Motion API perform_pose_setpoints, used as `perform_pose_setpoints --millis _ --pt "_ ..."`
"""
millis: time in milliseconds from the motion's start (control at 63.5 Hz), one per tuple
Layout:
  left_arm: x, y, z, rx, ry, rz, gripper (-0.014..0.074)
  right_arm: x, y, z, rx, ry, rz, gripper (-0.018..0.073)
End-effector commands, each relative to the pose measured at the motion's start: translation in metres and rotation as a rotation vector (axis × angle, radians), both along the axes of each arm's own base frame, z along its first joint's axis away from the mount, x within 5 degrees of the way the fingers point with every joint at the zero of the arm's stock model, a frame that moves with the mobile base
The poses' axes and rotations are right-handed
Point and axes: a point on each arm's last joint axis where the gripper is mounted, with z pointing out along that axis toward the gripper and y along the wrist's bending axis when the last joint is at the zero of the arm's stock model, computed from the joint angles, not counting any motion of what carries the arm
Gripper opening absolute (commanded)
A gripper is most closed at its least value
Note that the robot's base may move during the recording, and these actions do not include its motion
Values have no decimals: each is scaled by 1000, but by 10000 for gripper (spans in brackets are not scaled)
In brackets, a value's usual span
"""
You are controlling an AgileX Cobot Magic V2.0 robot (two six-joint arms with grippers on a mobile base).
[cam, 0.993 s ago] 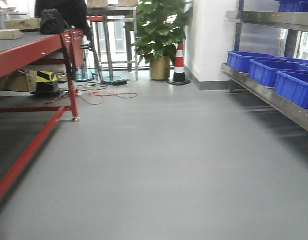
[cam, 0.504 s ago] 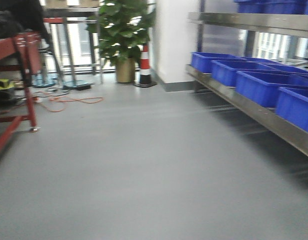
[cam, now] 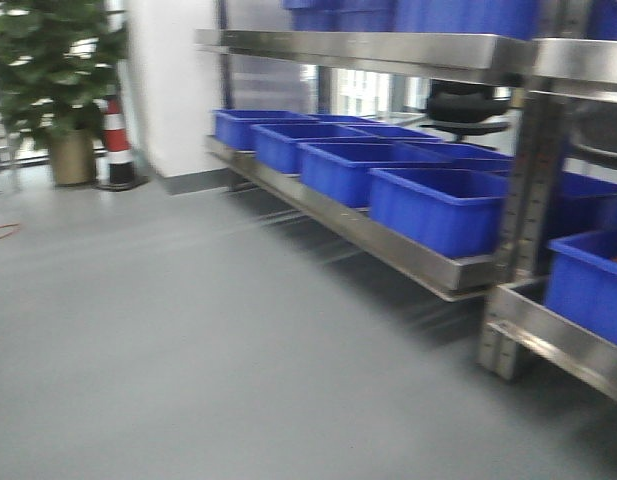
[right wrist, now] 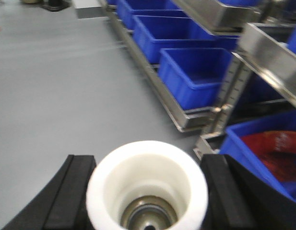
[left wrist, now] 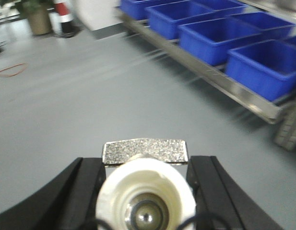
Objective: Place valve from conveyor to right shelf box
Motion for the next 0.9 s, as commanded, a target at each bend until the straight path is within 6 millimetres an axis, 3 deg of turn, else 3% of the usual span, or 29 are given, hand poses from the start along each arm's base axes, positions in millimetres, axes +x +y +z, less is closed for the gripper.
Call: perform_pose_setpoints --millis 0,882 --pt "-4 -2 11 -10 -79 -5 -111 -3 -2 13 7 -100 -11 -154" --pt "-4 -2 11 -10 -79 -5 -111 -3 -2 13 7 -100 -11 -154"
